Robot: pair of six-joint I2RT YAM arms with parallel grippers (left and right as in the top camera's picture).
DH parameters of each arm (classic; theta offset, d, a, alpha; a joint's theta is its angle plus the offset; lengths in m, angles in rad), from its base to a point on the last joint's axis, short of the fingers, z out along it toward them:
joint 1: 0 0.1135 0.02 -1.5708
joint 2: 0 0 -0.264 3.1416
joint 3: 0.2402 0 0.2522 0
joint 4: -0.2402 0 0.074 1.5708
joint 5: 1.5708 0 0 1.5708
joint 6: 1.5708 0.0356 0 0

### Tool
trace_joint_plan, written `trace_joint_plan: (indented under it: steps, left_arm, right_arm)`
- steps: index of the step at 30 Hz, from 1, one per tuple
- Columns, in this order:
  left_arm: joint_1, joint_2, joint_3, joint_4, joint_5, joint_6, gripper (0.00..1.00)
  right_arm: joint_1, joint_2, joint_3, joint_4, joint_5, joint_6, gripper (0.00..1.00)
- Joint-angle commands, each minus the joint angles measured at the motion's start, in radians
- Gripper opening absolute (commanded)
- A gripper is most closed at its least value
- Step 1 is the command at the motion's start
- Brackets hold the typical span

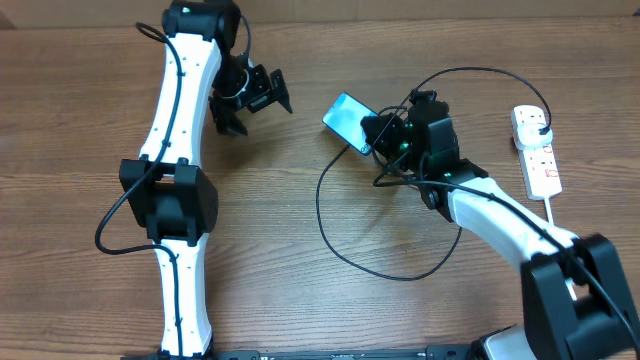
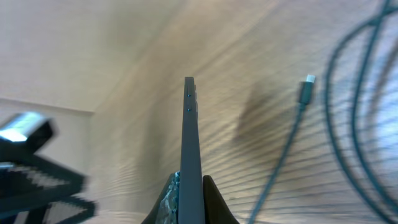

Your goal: Plug charger to phone and switch on socket

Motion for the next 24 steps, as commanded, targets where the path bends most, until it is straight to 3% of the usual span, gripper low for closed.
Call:
trace_joint_plan:
  steps: [1,11,20,24]
  left_arm:
    - [0.006,-0.032,0.016,-0.013,0.022,0.107,1.0]
    - [-0.002,-0.178,-0.142,0.04,-0.041,0.105,1.0]
    - [-0.002,-0.525,-0.677,0.397,-0.038,0.106,1.0]
    - [0.002,-0.688,-0.951,0.603,0.008,0.171,1.0]
  right_arm:
    - [-0.004,-0.071,0.024,0.014,-0.047,0.023,0.04]
    - [-0.01,-0.082,0.024,0.018,-0.13,0.068,0.04]
    - [-0.01,-0.082,0.024,0.028,-0.148,0.135,0.04]
    - [-0.01,-0.082,0.024,0.065,-0.181,0.156,0.04]
